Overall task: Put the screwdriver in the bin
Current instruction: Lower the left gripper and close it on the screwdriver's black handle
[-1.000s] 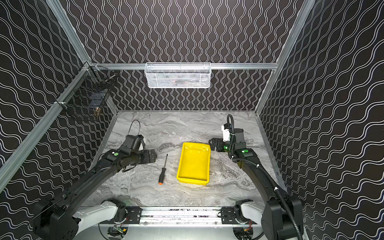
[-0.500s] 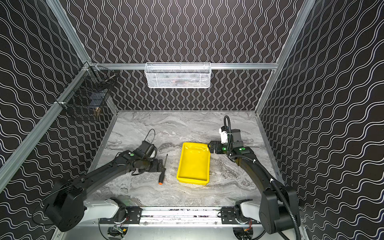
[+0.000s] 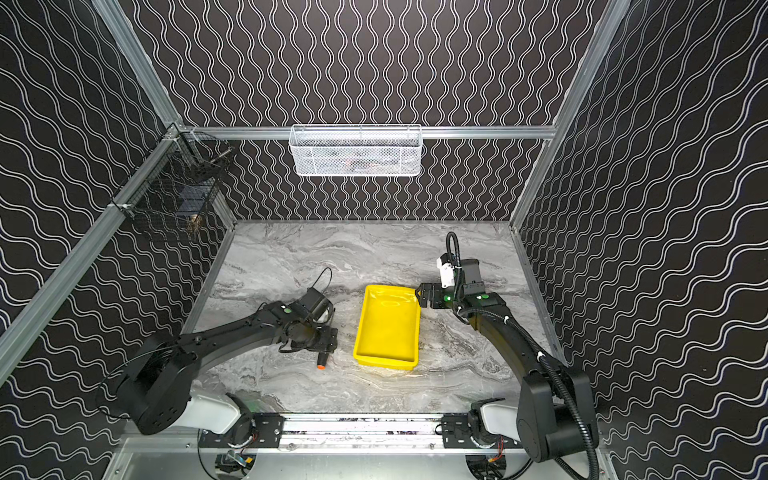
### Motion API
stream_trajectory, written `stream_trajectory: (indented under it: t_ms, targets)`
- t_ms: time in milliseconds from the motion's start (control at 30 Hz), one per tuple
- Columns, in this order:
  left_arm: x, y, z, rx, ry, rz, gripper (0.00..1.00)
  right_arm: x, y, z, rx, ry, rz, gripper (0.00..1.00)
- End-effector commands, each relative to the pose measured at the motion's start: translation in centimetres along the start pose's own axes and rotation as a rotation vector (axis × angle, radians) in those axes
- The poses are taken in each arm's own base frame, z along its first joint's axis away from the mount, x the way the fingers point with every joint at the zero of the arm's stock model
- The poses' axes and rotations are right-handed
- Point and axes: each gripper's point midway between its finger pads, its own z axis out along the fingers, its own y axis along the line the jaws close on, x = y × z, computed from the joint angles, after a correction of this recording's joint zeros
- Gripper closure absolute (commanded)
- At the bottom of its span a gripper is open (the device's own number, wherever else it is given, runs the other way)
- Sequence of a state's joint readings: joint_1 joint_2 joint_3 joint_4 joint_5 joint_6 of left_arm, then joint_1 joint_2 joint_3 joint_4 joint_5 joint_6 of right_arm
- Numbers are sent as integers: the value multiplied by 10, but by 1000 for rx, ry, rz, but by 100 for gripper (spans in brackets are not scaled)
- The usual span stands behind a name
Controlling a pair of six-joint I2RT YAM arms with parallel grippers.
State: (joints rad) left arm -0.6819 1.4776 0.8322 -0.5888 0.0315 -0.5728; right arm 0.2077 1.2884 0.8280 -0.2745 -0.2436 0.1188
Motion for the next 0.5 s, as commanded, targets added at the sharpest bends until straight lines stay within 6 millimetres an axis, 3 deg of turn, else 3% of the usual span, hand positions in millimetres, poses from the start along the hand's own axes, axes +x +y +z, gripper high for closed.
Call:
stream_trajectory:
  t_ms: [0,233,467]
  targets:
    - [2,2,4,-40,7,-1,20,-4,2,0,-7,-11,-17,1]
    - [7,7,10,-99,15,13,29,-4,2,-2,-4,-17,-20,1]
    - [8,11,18,-107,-4,0,45,-3,2,-2,-9,-14,-19,1]
